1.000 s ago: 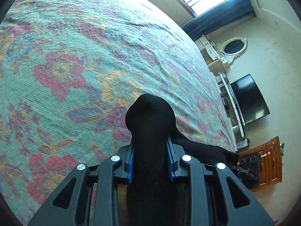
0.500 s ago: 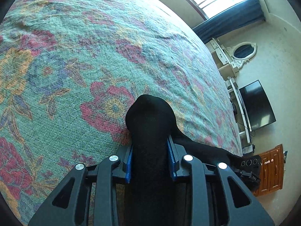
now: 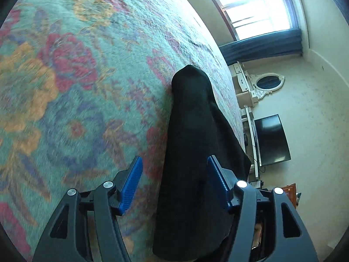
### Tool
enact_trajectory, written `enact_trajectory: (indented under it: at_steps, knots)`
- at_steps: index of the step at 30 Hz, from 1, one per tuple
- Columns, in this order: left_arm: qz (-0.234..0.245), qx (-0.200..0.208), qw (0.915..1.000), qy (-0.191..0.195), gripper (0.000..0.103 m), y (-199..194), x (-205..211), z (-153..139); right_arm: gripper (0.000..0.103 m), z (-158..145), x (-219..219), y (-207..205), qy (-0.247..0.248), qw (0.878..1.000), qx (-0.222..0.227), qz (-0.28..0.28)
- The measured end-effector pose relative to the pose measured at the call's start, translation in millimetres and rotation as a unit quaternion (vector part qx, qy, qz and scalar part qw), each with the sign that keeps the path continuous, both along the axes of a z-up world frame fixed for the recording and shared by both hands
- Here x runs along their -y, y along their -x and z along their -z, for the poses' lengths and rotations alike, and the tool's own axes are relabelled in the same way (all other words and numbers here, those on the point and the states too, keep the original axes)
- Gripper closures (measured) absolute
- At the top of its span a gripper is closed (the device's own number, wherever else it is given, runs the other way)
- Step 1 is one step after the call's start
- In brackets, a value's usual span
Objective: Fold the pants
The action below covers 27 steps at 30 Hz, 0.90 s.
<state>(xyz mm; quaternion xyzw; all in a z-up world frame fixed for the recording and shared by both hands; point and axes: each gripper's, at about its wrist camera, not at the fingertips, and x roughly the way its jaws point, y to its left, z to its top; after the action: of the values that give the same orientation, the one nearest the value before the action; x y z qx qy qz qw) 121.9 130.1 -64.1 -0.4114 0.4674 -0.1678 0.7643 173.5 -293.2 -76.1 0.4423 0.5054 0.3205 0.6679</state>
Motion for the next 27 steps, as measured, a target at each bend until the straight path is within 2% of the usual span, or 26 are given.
enact_trajectory:
  at_steps: [2, 8, 10, 13, 16, 18, 20, 22, 27]
  knots:
    - [0.004, 0.0, 0.9999, -0.009, 0.042, 17.5, 4.4, -0.6, 0.025, -0.6, -2.9, 9.6, -0.008, 1.0, 0.007, 0.011]
    - [-0.002, -0.001, 1.0, 0.009, 0.036, 42.3, 23.1, 1.8, 0.025, 1.1, -1.6, 26.7, -0.023, 0.999, 0.017, 0.039]
    - [-0.003, -0.001, 1.0, 0.008, 0.034, 42.7, 29.4, 1.8, 0.025, 1.1, -1.4, 29.1, -0.015, 0.999, 0.019, 0.036]
    - [-0.007, 0.003, 0.9998, -0.021, 0.033, 39.5, 35.8, 0.0, 0.025, -0.5, -8.8, 26.5, 0.002, 0.999, 0.019, 0.033]
    - [-0.013, 0.007, 0.9994, -0.03, 0.033, 38.0, 38.8, 1.1, 0.026, -3.9, -14.3, 24.1, 0.025, 0.999, 0.023, 0.026]
    - [-0.006, 0.008, 0.9989, -0.047, 0.033, 37.5, 45.4, -1.2, 0.032, -5.4, -17.9, 24.8, 0.052, 0.998, 0.023, 0.023]
    - [-0.006, 0.01, 0.9983, -0.058, 0.035, 34.6, 50.3, -2.7, 0.054, -2.1, -18.5, 26.1, 0.062, 0.998, 0.016, 0.025]
    - [-0.008, 0.01, 0.9974, -0.07, 0.038, 33.3, 53.8, -3.3, 0.064, 3.2, -14.5, 28.4, 0.052, 0.998, 0.009, 0.031]
    - [-0.004, 0.013, 0.9945, -0.104, 0.048, 31.6, 57.8, -6.2, 0.071, 6.2, -7.7, 34.0, 0.039, 0.998, 0.008, 0.039]
